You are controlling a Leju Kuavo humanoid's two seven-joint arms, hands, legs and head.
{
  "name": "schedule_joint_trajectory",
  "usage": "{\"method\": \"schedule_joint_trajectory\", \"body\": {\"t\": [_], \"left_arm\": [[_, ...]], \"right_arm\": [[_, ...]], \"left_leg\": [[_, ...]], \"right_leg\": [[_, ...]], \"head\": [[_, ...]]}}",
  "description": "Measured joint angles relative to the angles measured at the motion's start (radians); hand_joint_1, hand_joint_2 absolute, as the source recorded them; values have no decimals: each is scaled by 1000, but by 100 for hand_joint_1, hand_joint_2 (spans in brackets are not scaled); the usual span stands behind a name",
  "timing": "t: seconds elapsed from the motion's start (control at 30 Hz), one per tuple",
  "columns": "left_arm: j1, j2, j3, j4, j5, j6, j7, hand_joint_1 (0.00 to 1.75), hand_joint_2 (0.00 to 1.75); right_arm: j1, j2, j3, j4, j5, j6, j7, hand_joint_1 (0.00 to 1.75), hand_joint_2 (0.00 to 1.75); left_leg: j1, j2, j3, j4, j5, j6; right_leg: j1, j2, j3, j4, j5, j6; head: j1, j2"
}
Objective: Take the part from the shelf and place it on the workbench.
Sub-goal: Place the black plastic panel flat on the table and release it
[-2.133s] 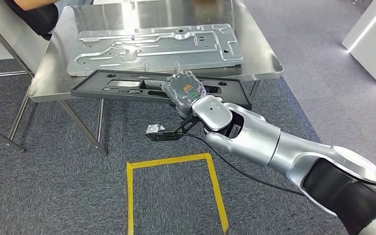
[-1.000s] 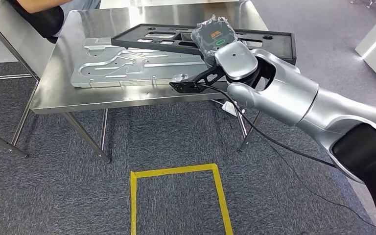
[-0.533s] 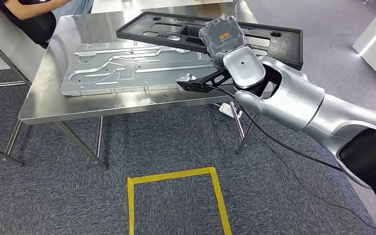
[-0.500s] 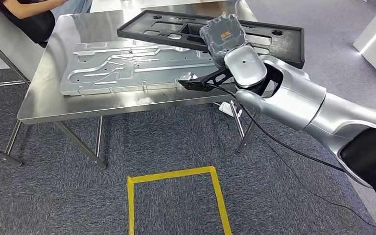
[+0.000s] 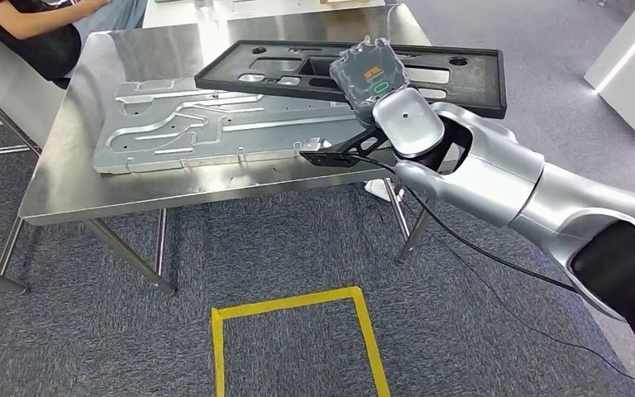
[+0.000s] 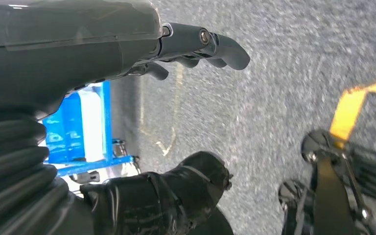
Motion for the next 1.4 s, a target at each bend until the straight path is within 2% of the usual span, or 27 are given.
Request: {"method": "schedule_joint_trajectory", "body": {"t": [0.07, 0.13, 0.17, 0.2, 0.23, 0.27, 0.33, 0.37, 0.47, 0.53, 0.57, 0.63, 0.67, 0.7, 0.73, 0.8, 0.83, 0.87, 0.97, 1.03, 1.1, 1.17, 1.2, 1.23, 1.27, 1.33, 1.4], "left_arm": [[1, 0, 0, 0, 0, 0, 0, 0, 175], [0, 0, 0, 0, 0, 0, 0, 0, 175], [-1, 0, 0, 0, 0, 0, -1, 0, 175], [-1, 0, 0, 0, 0, 0, -1, 0, 175], [-1, 0, 0, 0, 0, 0, -1, 0, 175], [-1, 0, 0, 0, 0, -1, -2, 0, 175], [-1, 0, 0, 0, -1, -4, -3, 0, 175], [-1, 0, 0, 0, -2, -5, -3, 0, 175], [-3, 0, -1, 0, -5, -10, -5, 0, 175], [-3, -1, -2, 0, -6, -12, -4, 0, 175], [-4, -1, -2, 0, -6, -13, -4, 0, 175], [-4, 0, -4, 0, -6, -13, -5, 0, 175], [-3, 0, -5, 0, -5, -14, -5, 0, 175], [-2, 0, -5, 0, -3, -15, -5, 0, 175], [-1, 0, -6, 0, -1, -16, -5, 0, 175], [1, 0, -6, 0, 1, -16, -5, 0, 175], [2, 1, -6, 0, 1, -15, -4, 0, 175], [1, 2, -6, 0, 1, -14, -3, 0, 175], [-3, 5, -7, 0, 3, -12, 0, 0, 175], [-1, 6, -8, 0, 4, -12, 0, 0, 175], [2, 7, -8, 0, 5, -12, 0, 0, 175], [2, 7, -8, 0, 5, -14, 0, 0, 175], [0, 7, -8, 0, 5, -15, 0, 0, 175], [-1, 7, -9, 0, 5, -16, 0, 0, 175], [-2, 7, -9, 0, 4, -19, -1, 0, 175], [-1, 7, -9, 0, 4, -22, -2, 0, 175], [-1, 7, -10, 0, 5, -25, -4, 0, 175]], "right_arm": [[0, 0, -1, 0, 0, -2, -2, 175, 175], [4, 0, 0, 0, 0, -4, -4, 175, 175], [8, 0, 0, 2, -1, -5, -6, 175, 175], [12, 0, 0, 3, -3, -7, -8, 175, 175], [15, 0, 0, 5, -5, -9, -11, 175, 175], [17, 1, 0, 8, -7, -13, -15, 175, 175], [18, 8, 0, 20, -10, -31, -28, 175, 175], [22, 16, 1, 29, -11, -44, -36, 175, 175], [36, 48, 1, 69, -12, -90, -52, 175, 175], [38, 70, -1, 95, -12, -113, -58, 175, 175], [38, 82, -2, 107, -11, -121, -62, 175, 175], [40, 104, -2, 133, -11, -134, -75, 175, 175], [43, 116, -1, 148, -11, -138, -83, 175, 175], [47, 128, -1, 162, -11, -140, -91, 175, 175], [49, 142, 0, 178, -11, -144, -100, 175, 175], [50, 167, 0, 205, -11, -154, -113, 175, 175], [49, 177, 0, 218, -11, -161, -118, 175, 175], [49, 187, 0, 232, -11, -168, -122, 175, 175], [50, 208, 1, 268, -11, -175, -129, 175, 175], [52, 215, 1, 282, -11, -175, -132, 175, 175], [51, 220, 1, 295, -11, -177, -136, 175, 175], [52, 229, 3, 313, -11, -180, -142, 175, 175], [55, 235, 4, 323, -12, -181, -148, 175, 175], [59, 242, 5, 333, -12, -182, -154, 175, 175], [62, 249, 6, 341, -12, -183, -160, 175, 175], [65, 263, 6, 354, -12, -185, -171, 175, 175], [62, 278, 6, 365, -13, -187, -177, 175, 175]], "left_leg": [[5, 3, 15, -14, 1, 8], [5, 3, 19, -14, -4, 15], [5, 3, 21, -13, -8, 15], [6, 1, 23, -11, -12, 15], [7, -1, 25, -6, -18, 12], [8, -3, 27, 2, -27, 8], [7, -5, 25, 22, -44, -3], [5, -5, 23, 28, -50, -8], [4, -5, 20, 29, -57, -20], [6, -5, 6, 63, -78, -29], [7, -5, -17, 108, -99, -35], [10, -5, -86, 234, -141, -43], [11, -5, -118, 284, -148, -45], [11, -5, -137, 300, -137, -45], [11, -5, -137, 279, -107, -43], [9, -6, -90, 151, -23, -33], [6, -7, -63, 91, 5, -28], [3, -8, -43, 48, 16, -23], [-5, -9, -29, 19, 7, -16], [0, -8, -20, 5, 8, -11], [5, -6, -8, -9, 9, -5], [3, -6, 0, -6, 2, 1], [2, -6, 5, -4, -3, 3], [1, -8, 10, -1, -10, 3], [1, -9, 17, 4, -18, 3], [1, -11, 24, 15, -35, -1], [-1, -11, 22, 25, -46, -8]], "right_leg": [[1, -4, -41, 82, -39, 4], [1, -4, -113, 208, -81, 8], [0, -5, -141, 247, -85, 10], [-3, -5, -154, 252, -71, 12], [-5, -6, -147, 219, -39, 14], [-8, -9, -125, 157, 2, 15], [-8, -13, -75, 48, 49, 14], [-7, -13, -62, 21, 52, 10], [-4, -11, -58, 12, 45, -7], [-8, -11, -52, 7, 43, -18], [-9, -10, -47, 5, 41, -23], [-7, -10, -39, 5, 34, -30], [-6, -10, -34, 5, 31, -32], [-4, -9, -29, 5, 26, -33], [-3, -8, -22, 5, 21, -33], [-2, -5, -6, 4, 11, -31], [-1, -5, 0, 2, 7, -29], [0, -4, 3, 0, 5, -26], [-1, -5, 5, -8, 3, -12], [0, -7, 1, 0, -6, -4], [4, -9, -38, 78, -41, 2], [5, -10, -113, 209, -79, 3], [5, -10, -144, 250, -79, 1], [5, -10, -158, 256, -62, -1], [5, -10, -152, 220, -27, -4], [7, -12, -104, 93, 43, -14], [12, -12, -73, 16, 67, -21]], "head": [[3, 0], [4, 0], [4, 0], [5, 0], [5, 0], [6, 0], [7, 0], [7, 0], [6, 0], [3, 0], [2, 0], [0, 0], [0, 0], [0, 0], [0, 0], [0, 0], [0, 0], [0, 0], [1, 0], [1, 0], [3, 0], [5, 0], [5, 0], [5, 0], [5, 0], [5, 0], [3, 0]]}}
